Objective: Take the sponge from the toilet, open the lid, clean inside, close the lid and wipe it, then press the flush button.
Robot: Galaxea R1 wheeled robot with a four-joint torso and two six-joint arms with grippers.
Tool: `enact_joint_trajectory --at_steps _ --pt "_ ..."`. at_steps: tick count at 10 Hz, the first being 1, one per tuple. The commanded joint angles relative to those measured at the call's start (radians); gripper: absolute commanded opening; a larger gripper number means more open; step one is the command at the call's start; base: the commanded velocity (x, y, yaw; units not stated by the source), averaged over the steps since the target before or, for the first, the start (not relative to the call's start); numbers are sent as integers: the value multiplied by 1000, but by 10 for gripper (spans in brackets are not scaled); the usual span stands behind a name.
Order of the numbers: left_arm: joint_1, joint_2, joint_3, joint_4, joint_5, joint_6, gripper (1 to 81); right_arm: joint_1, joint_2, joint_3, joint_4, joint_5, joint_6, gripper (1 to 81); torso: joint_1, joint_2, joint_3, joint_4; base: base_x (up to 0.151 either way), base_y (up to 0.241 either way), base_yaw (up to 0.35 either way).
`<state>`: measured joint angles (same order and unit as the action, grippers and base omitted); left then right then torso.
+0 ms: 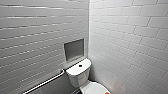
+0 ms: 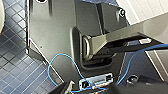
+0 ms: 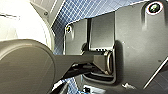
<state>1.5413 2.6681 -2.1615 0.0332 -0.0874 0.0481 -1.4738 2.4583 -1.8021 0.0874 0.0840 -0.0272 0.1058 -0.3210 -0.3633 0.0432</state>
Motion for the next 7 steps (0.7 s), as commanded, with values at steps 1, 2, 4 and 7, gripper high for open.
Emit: enact_joint_trajectory --at_steps 1,2,4,7 --pt "-11 41 -87 8 55 4 811 97 -109 104 21 -40 62 811 60 -93 -86 -20 0 0 0" --pt "-5 73 -136 8 55 4 811 123 -140 135 21 -40 79 811 83 -129 -119 -26 0 0 0" --pt "7 104 -175 22 54 4 811 155 -175 169 20 -40 105 811 134 -207 -192 -14 0 0 0" --pt "7 110 -175 22 55 4 811 193 -183 158 23 -41 113 811 198 -307 -193 -14 0 0 0"
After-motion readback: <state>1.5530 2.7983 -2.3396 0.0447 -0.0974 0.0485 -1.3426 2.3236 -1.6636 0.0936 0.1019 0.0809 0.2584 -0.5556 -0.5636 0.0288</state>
